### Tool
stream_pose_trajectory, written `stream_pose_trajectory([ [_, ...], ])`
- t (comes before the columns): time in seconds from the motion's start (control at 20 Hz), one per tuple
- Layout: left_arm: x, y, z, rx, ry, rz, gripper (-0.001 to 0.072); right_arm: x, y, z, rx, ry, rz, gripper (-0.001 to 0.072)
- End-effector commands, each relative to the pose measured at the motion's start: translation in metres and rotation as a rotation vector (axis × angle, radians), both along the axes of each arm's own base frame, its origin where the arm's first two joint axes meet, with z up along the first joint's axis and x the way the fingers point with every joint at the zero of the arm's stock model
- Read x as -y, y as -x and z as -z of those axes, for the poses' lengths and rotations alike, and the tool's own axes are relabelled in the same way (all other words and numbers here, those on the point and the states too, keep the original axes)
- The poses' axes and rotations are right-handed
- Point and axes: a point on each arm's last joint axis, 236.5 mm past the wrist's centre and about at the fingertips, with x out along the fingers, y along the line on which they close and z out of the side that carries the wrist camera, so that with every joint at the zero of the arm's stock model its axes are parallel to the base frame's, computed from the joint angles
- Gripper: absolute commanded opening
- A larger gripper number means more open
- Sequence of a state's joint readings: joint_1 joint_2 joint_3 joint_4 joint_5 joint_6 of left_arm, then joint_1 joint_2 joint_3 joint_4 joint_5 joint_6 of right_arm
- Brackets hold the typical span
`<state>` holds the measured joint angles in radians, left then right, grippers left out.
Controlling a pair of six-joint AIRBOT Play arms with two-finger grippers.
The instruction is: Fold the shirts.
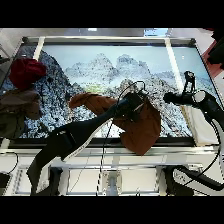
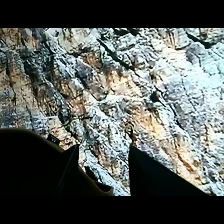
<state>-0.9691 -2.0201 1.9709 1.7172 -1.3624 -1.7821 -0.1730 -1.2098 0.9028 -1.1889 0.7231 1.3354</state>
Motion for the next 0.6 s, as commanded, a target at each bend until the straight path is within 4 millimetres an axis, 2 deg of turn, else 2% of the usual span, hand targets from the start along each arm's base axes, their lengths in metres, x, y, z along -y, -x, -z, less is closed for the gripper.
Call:
stream_pose_trajectory([
  [0.0, 0.001, 0.002, 0.004, -0.018, 0.008, -0.007, 0.0479, 0.000, 0.001, 0.000, -0.002, -0.006, 0.002, 0.0369],
  [0.15, -0.002, 0.005, 0.014, -0.036, -0.017, -0.008, 0.0476, -0.003, 0.000, -0.001, 0.002, -0.022, 0.007, 0.0369],
  [0.2, -0.006, 0.006, 0.018, -0.046, -0.037, -0.010, 0.0404, -0.003, 0.000, -0.001, 0.001, -0.022, 0.007, 0.0369],
  [0.3, -0.015, 0.004, 0.022, -0.042, -0.077, -0.013, 0.0017, -0.003, 0.000, -0.001, 0.001, -0.024, 0.007, 0.0368],
  [0.35, -0.020, -0.002, 0.021, -0.016, -0.101, -0.004, 0.0011, -0.005, 0.000, -0.002, 0.001, -0.035, 0.010, 0.0368],
  [0.45, -0.045, -0.028, 0.012, 0.090, -0.207, 0.002, 0.0011, -0.019, 0.002, -0.004, -0.007, -0.095, -0.010, 0.0369],
  [0.55, -0.080, -0.051, 0.000, 0.155, -0.325, -0.037, 0.0011, -0.055, 0.012, -0.010, -0.017, -0.190, -0.143, 0.0370],
])
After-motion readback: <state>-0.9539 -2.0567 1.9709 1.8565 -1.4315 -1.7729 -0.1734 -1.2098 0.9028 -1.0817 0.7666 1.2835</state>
